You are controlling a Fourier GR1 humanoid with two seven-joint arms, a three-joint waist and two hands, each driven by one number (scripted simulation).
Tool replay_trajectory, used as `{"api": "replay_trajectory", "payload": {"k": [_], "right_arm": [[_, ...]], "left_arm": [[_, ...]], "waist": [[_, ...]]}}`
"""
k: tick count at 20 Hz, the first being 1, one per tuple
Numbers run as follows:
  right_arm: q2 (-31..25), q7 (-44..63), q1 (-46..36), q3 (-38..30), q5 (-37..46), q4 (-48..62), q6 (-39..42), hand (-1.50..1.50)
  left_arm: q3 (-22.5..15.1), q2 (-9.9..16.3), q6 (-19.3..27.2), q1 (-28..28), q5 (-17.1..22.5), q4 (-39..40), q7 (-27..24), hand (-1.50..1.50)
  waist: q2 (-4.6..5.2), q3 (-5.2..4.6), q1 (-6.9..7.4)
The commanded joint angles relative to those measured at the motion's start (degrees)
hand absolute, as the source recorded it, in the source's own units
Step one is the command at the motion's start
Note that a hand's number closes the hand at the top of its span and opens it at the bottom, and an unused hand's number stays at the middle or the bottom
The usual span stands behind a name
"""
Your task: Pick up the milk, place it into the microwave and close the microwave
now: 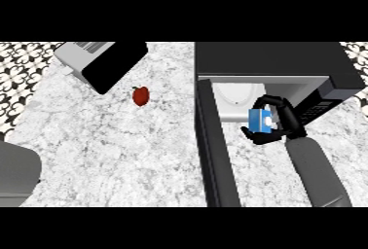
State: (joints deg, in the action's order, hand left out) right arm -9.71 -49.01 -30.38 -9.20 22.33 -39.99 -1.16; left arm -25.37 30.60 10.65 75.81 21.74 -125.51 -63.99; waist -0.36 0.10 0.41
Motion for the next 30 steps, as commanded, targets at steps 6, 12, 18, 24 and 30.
{"api": "replay_trajectory", "payload": {"k": [6, 12, 18, 24, 30], "right_arm": [[-1.3, 7.55, -10.28, -0.28, 2.51, 5.65, -3.19, 1.5], [-0.61, 11.33, -20.17, -2.38, 5.65, 17.04, -14.15, 1.5], [-0.66, 16.29, -23.33, -6.88, 4.24, 22.32, -23.92, 1.5], [-2.37, 11.6, -24.13, -8.99, 3.76, 24.63, -29.31, -1.5], [-3.42, 12.5, -26.71, -7.36, 6.07, 29.43, -27.02, -1.5]], "left_arm": [[4.61, -0.46, -2.19, -3.4, 3.1, 0.62, -0.65, -1.5], [3.24, -1.1, -2.9, -5.71, 2.13, 1.72, 1.65, -1.5], [6.65, 0.75, -4.87, -8.4, 3.68, 3.9, 3.53, -1.5], [7.26, 0.42, -4.68, -10.4, 3.2, 3.64, 4.72, -1.5], [6.11, 0.26, -4.35, -12.9, 0.43, 4.03, 5.44, -1.5]], "waist": [[0.68, -0.05, 1.15], [1.67, 0.03, 3.6], [2.37, 0.06, 5.09], [3.04, 0.15, 6.32], [3.27, 0.2, 6.85]]}}
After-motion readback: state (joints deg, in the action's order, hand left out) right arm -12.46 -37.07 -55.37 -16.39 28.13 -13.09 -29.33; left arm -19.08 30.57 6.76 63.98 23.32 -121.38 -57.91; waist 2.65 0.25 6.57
